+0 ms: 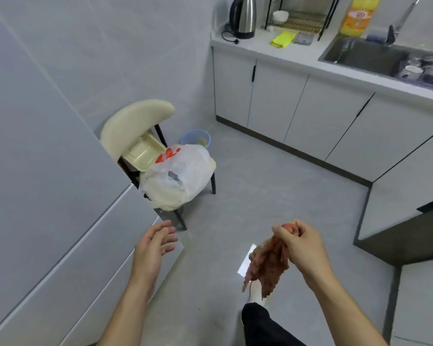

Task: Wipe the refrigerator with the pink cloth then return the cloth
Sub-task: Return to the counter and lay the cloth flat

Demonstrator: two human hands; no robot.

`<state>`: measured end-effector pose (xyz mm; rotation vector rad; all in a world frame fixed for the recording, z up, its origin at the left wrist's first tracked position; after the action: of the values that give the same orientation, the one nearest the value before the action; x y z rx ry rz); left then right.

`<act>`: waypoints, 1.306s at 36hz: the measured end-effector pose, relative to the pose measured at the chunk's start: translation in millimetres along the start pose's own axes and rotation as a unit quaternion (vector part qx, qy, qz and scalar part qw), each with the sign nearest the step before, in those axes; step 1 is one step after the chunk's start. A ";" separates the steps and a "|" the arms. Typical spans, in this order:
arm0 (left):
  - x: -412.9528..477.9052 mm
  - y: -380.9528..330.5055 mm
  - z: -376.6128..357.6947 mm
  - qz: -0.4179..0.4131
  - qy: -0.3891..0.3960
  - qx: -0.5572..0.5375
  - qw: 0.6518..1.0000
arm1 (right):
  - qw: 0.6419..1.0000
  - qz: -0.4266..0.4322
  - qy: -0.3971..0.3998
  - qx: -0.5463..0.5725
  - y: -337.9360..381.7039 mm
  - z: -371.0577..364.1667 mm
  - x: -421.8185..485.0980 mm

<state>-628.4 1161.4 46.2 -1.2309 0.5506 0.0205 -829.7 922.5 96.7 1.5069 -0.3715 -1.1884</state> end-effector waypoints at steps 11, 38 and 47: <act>78.8 -64.9 -94.7 -0.020 0.000 0.016 1.000 | 0.995 -0.019 -0.047 0.081 51.8 53.6 93.9; 380.9 -228.6 -239.6 -0.002 0.079 0.050 0.996 | 0.984 -0.055 -0.128 0.110 181.1 17.8 359.9; 480.3 -292.0 -282.6 0.009 0.103 0.071 0.992 | 0.980 -0.038 -0.141 0.137 231.3 -2.7 466.1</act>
<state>-230.9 673.6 45.9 -1.0951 0.7309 -0.1303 -537.5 492.2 80.3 1.5991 -0.6968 -1.4625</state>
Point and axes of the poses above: each hand's wrist, its own x-axis towards the middle knuckle, its own z-axis out of the back of the hand, y = z × x, the point moved 2 cm from there along x, towards the middle knuckle, and after that the axes turned 10 degrees about x, right-handed, at the moved point
